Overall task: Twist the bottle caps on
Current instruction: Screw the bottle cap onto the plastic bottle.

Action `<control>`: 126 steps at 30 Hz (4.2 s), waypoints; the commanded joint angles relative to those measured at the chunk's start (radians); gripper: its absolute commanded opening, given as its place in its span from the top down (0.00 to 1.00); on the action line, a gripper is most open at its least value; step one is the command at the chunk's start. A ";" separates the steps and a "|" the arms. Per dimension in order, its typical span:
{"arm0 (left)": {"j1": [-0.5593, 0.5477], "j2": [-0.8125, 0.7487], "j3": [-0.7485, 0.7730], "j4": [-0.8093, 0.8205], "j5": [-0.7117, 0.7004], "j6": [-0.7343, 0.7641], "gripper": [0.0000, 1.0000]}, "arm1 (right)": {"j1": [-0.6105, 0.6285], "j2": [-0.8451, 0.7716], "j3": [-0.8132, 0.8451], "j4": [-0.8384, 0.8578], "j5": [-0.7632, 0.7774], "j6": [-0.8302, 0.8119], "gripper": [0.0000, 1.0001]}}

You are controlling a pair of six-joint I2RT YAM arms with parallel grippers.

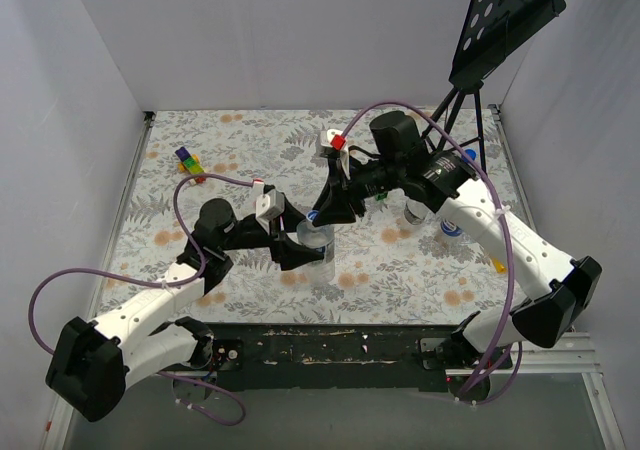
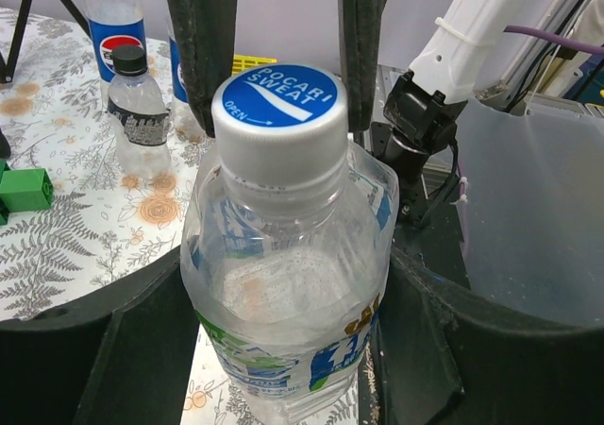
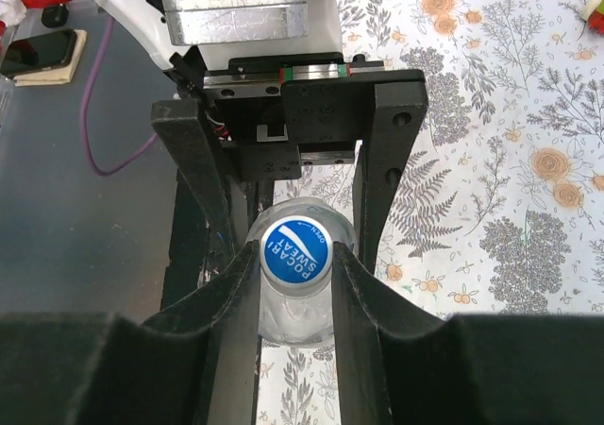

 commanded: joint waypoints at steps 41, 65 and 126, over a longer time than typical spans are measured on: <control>0.001 -0.128 0.008 -0.143 -0.499 0.205 1.00 | 0.253 -0.039 -0.015 -0.080 1.093 0.302 0.99; 0.001 -0.121 -0.141 0.216 -0.292 0.101 1.00 | 0.047 -0.225 -0.110 0.173 0.499 0.317 0.99; 0.002 -0.001 -0.270 0.921 -0.529 -0.043 1.00 | 0.082 -0.008 0.108 -0.060 0.405 0.264 0.99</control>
